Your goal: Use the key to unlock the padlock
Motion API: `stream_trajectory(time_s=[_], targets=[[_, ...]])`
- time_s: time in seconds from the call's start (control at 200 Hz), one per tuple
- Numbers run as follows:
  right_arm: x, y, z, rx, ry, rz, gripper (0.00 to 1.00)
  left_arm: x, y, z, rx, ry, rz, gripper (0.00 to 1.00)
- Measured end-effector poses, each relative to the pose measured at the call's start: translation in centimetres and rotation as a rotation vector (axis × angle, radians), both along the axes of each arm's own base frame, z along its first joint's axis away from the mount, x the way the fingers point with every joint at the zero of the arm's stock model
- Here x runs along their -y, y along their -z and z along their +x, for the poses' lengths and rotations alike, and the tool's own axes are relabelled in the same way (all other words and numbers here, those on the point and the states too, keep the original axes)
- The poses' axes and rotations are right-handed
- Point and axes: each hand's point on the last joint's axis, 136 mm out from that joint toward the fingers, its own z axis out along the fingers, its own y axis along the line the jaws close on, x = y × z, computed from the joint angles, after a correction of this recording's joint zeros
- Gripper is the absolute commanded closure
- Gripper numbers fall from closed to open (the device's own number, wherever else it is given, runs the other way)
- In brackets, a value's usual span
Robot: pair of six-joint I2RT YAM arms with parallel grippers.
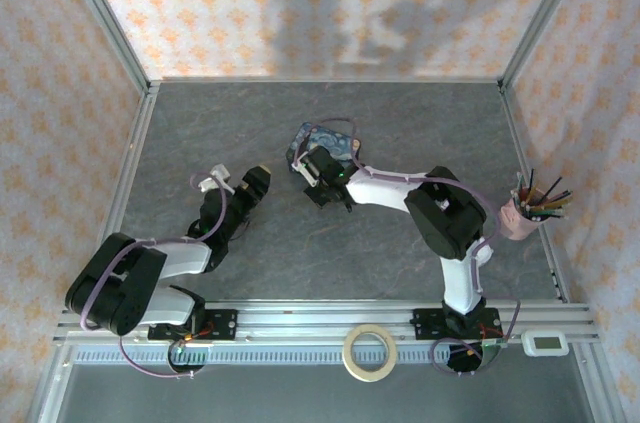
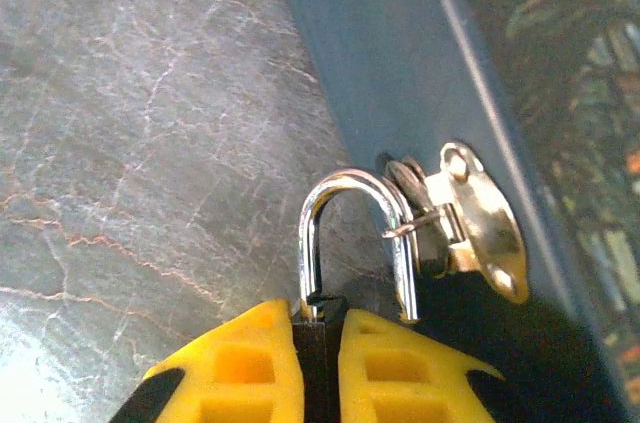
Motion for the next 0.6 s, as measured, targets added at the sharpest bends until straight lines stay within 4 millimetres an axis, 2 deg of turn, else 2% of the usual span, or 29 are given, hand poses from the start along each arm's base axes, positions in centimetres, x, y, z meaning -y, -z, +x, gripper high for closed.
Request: stream_trajectory(time_s=[0.11,0.27,0.365,0.49,0.601], targets=[[-0.2,-0.1,0.1,0.005,-0.069,-0.01,1.0,0.4,0.5,0.0,-0.013,0.018,-0.016,0.25],[-0.7,-0.6,0.4,0.001,-0.131,0.008,1.0,1.1,1.6,0.4,-0.028,0.036,-0.056,0.43],[-0.9,-0.7,0.4,-0.008,-0.146,0.025,1.0,1.9,3.0,0.7,-0.052,0.057,-0.082,0.52],[-1.1,-0.7,0.2,-0.027,-0.155,0.051,1.0,4.3,4.4,1.7,-0.071,0.106,-0.12,0.54],[-1.2,-0.8,0.2,-0.036,-0.16,0.07,1.0,6.6,4.5,2.6,-0.052,0.146,-0.159,0.54]])
